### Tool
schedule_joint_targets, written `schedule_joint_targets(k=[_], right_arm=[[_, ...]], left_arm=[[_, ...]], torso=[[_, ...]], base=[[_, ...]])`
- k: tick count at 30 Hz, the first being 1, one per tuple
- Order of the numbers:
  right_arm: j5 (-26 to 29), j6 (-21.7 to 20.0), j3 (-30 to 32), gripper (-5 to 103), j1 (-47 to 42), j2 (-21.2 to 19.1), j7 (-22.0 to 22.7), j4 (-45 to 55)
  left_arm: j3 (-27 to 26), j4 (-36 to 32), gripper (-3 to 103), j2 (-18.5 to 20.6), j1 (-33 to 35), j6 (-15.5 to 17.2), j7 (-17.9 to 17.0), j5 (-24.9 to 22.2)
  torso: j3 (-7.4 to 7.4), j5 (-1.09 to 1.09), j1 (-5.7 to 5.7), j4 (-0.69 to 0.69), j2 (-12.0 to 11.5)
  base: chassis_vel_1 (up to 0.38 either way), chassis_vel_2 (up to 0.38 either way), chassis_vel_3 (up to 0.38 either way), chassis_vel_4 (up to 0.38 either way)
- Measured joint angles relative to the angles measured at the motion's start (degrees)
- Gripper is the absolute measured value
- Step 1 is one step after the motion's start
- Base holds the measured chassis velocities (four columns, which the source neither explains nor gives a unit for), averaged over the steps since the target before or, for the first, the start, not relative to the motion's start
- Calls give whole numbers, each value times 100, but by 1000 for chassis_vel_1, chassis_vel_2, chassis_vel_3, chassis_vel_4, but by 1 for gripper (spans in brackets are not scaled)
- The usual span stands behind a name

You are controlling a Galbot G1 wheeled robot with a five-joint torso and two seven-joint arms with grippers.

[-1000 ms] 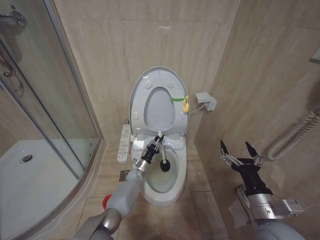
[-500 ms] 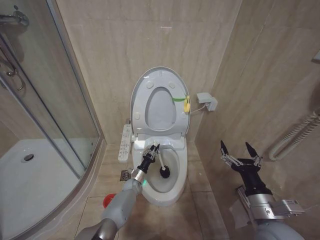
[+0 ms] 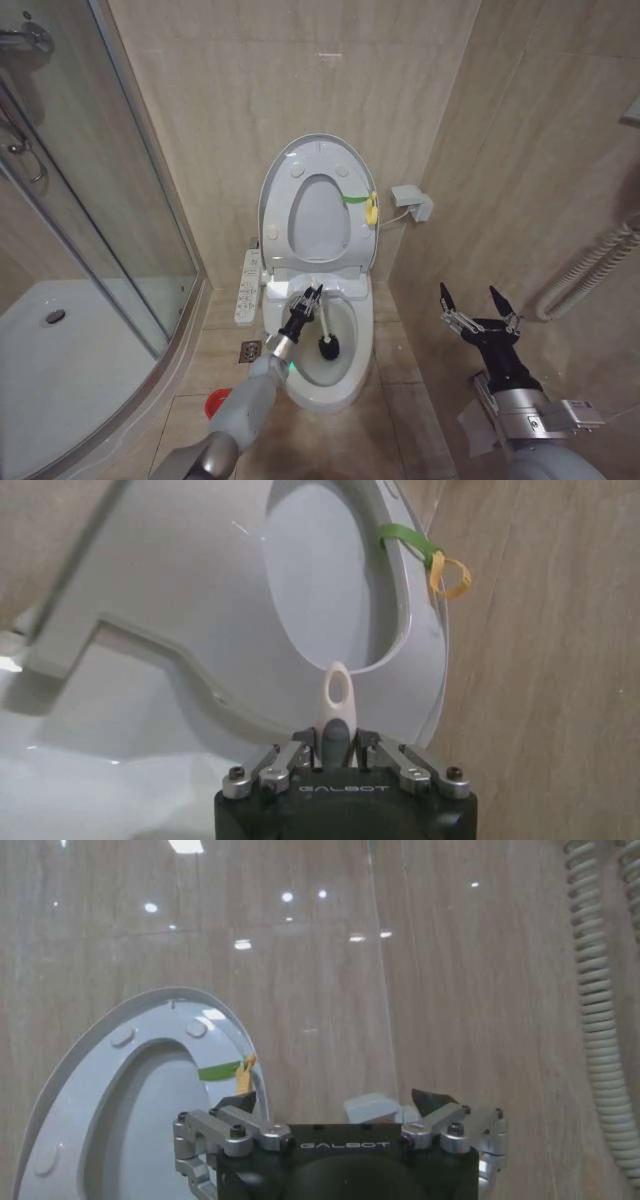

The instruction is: Open the toilet lid, clean the toilet bowl with a toilet brush, close the toilet lid, and flush.

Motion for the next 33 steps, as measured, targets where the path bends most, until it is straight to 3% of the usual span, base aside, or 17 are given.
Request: schedule_joint_targets(k=[13, 22, 26, 33], right_arm=[[-4, 27, 38, 100, -58, 7, 0, 41], [-15, 57, 13, 100, -102, 37, -10, 45], [-22, 57, -32, 100, -85, 37, -10, 55], [-41, 56, -99, 100, -65, 73, -6, 66]], left_arm=[[-14, -15, 25, -67, -417, -45, -112, 72], [52, -55, 25, 55, -50, 144, 4, 62], [16, -272, 25, 175, -10, 72, 54, 312], [-70, -1227, 25, 515, 213, -15, 75, 1221]], torso=[[2, 1, 2, -4, -1], [1, 1, 1, -1, 0], [1, 0, 1, -3, -1], [2, -1, 2, -5, -1]], base=[[0, 0, 0, 0], [0, 0, 0, 0], [0, 0, 0, 0], [0, 0, 0, 0]])
